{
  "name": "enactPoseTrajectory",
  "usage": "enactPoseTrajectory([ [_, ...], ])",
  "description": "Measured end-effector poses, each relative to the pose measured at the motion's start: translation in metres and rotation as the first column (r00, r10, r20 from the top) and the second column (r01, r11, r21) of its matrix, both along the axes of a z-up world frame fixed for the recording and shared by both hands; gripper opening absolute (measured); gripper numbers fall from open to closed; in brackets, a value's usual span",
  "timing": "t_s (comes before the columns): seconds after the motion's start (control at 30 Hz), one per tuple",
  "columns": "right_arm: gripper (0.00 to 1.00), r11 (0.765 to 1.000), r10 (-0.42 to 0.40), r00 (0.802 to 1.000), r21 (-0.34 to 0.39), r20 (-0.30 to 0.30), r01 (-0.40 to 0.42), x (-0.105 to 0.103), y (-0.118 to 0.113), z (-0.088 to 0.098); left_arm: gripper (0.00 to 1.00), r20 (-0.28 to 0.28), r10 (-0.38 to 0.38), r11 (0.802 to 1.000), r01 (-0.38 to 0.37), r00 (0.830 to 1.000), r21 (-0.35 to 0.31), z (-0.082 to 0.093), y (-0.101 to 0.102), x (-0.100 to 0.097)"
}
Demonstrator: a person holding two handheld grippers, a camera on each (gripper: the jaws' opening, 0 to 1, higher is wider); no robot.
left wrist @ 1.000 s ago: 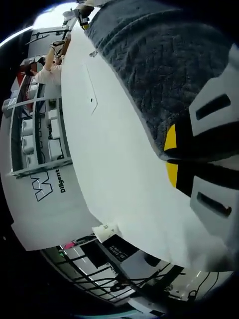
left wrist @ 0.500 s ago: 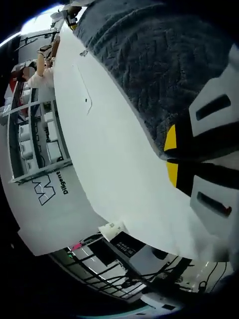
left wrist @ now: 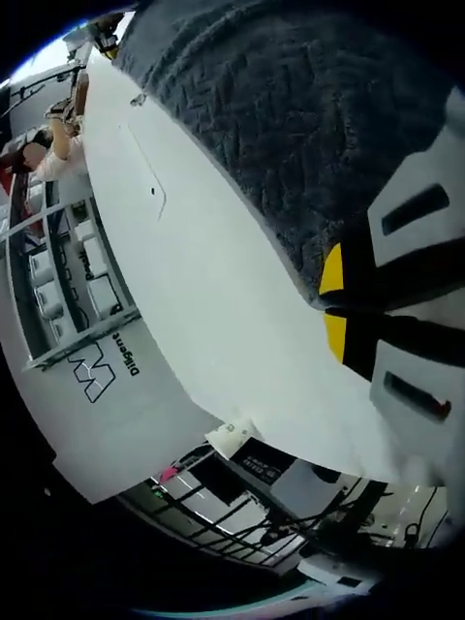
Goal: Open the folded towel by lifting each exposed corner and separating the folded layers until the towel lies flat within the target outline without major curled edges
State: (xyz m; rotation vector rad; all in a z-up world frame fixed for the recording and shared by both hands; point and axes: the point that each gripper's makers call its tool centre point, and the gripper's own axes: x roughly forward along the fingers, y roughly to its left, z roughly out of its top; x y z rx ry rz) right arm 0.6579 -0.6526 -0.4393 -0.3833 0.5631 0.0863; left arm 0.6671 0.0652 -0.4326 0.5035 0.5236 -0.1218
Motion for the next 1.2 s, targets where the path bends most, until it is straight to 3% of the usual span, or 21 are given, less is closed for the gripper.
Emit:
enactPoseTrajectory([
  [0.2, 0.00, 1.000, 0.002, 1.000, -0.031, 0.013, -0.001, 0.0009, -0.0019, 0.0003, 0.03, 0.011, 0.001, 0.999, -0.001, 1.000, 0.046, 0.0004, 0.0012, 0.0010],
  [0.3, 0.00, 0.994, -0.009, 1.000, -0.107, 0.008, 0.010, 0.0013, -0.0098, -0.0001, 0.03, 0.016, 0.003, 0.998, -0.004, 1.000, 0.055, 0.0007, 0.0026, 0.0022],
  [0.77, 0.00, 0.981, 0.010, 1.000, -0.192, 0.018, -0.006, 0.0041, -0.0065, -0.0006, 0.02, 0.044, 0.004, 0.993, -0.010, 0.999, 0.121, 0.0021, 0.0062, 0.0064],
  [1.2, 0.00, 0.953, 0.031, 0.999, -0.302, -0.006, -0.032, 0.0053, -0.0050, -0.0008, 0.02, 0.059, 0.008, 0.991, -0.016, 0.998, 0.129, 0.0021, 0.0069, 0.0070],
])
